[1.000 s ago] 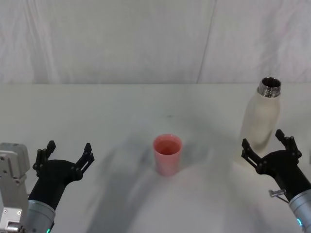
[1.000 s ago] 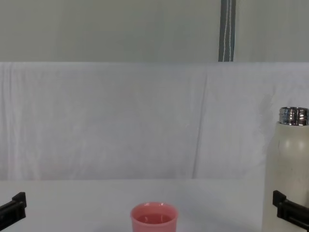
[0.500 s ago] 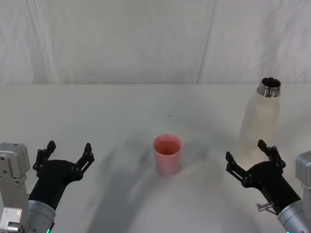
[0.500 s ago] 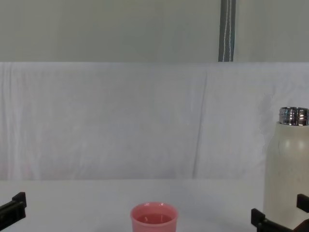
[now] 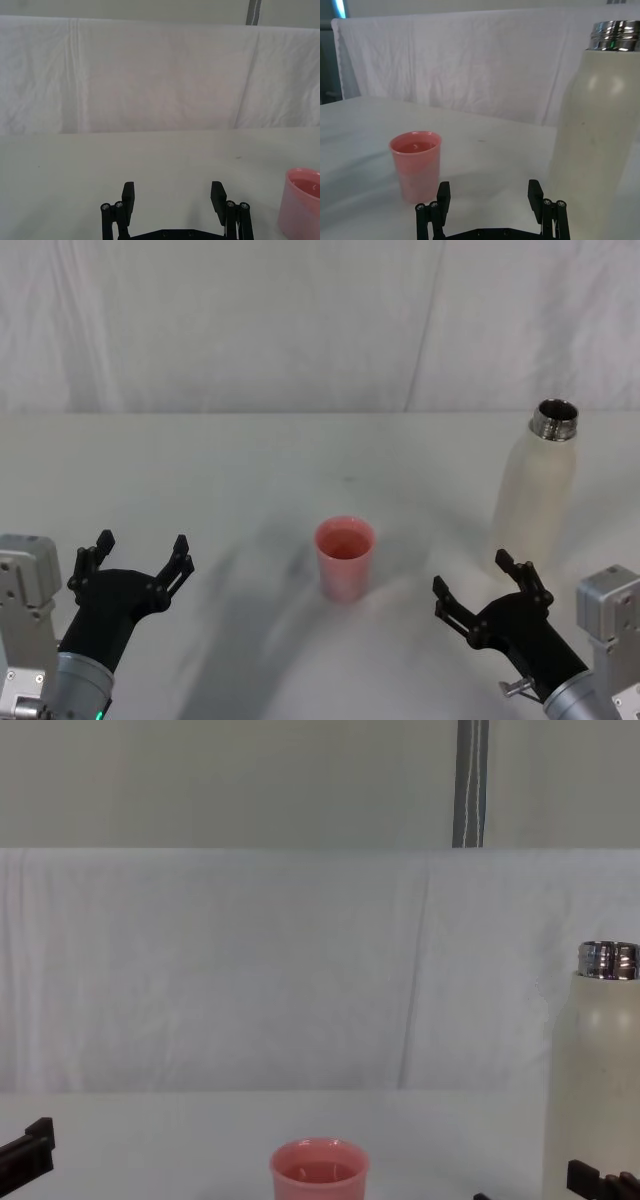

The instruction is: Grasp the thermos with one hand and pour water into the cup lid.

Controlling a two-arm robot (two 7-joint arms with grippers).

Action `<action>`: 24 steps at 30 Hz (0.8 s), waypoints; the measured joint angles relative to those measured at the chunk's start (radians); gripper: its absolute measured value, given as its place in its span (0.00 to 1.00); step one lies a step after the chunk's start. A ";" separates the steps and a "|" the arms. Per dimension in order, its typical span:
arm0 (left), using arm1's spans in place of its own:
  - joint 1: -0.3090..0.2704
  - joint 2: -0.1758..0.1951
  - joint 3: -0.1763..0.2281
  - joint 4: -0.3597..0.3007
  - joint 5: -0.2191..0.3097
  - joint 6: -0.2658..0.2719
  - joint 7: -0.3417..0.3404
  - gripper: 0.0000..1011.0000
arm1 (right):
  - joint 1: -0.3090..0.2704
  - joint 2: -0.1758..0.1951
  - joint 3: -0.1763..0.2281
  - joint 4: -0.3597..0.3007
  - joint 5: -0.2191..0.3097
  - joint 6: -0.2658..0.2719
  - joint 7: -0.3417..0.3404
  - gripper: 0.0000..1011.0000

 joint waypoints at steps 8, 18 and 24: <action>0.000 0.000 0.000 0.000 0.000 0.000 0.000 0.99 | 0.012 0.001 -0.021 0.020 0.009 -0.001 0.010 0.99; 0.000 0.000 0.000 0.000 0.000 0.000 0.000 0.99 | 0.015 0.001 -0.024 0.025 0.013 0.000 0.016 0.99; 0.000 0.000 0.000 0.000 0.000 0.000 0.000 0.99 | 0.014 0.001 -0.023 0.024 0.012 0.000 0.015 0.99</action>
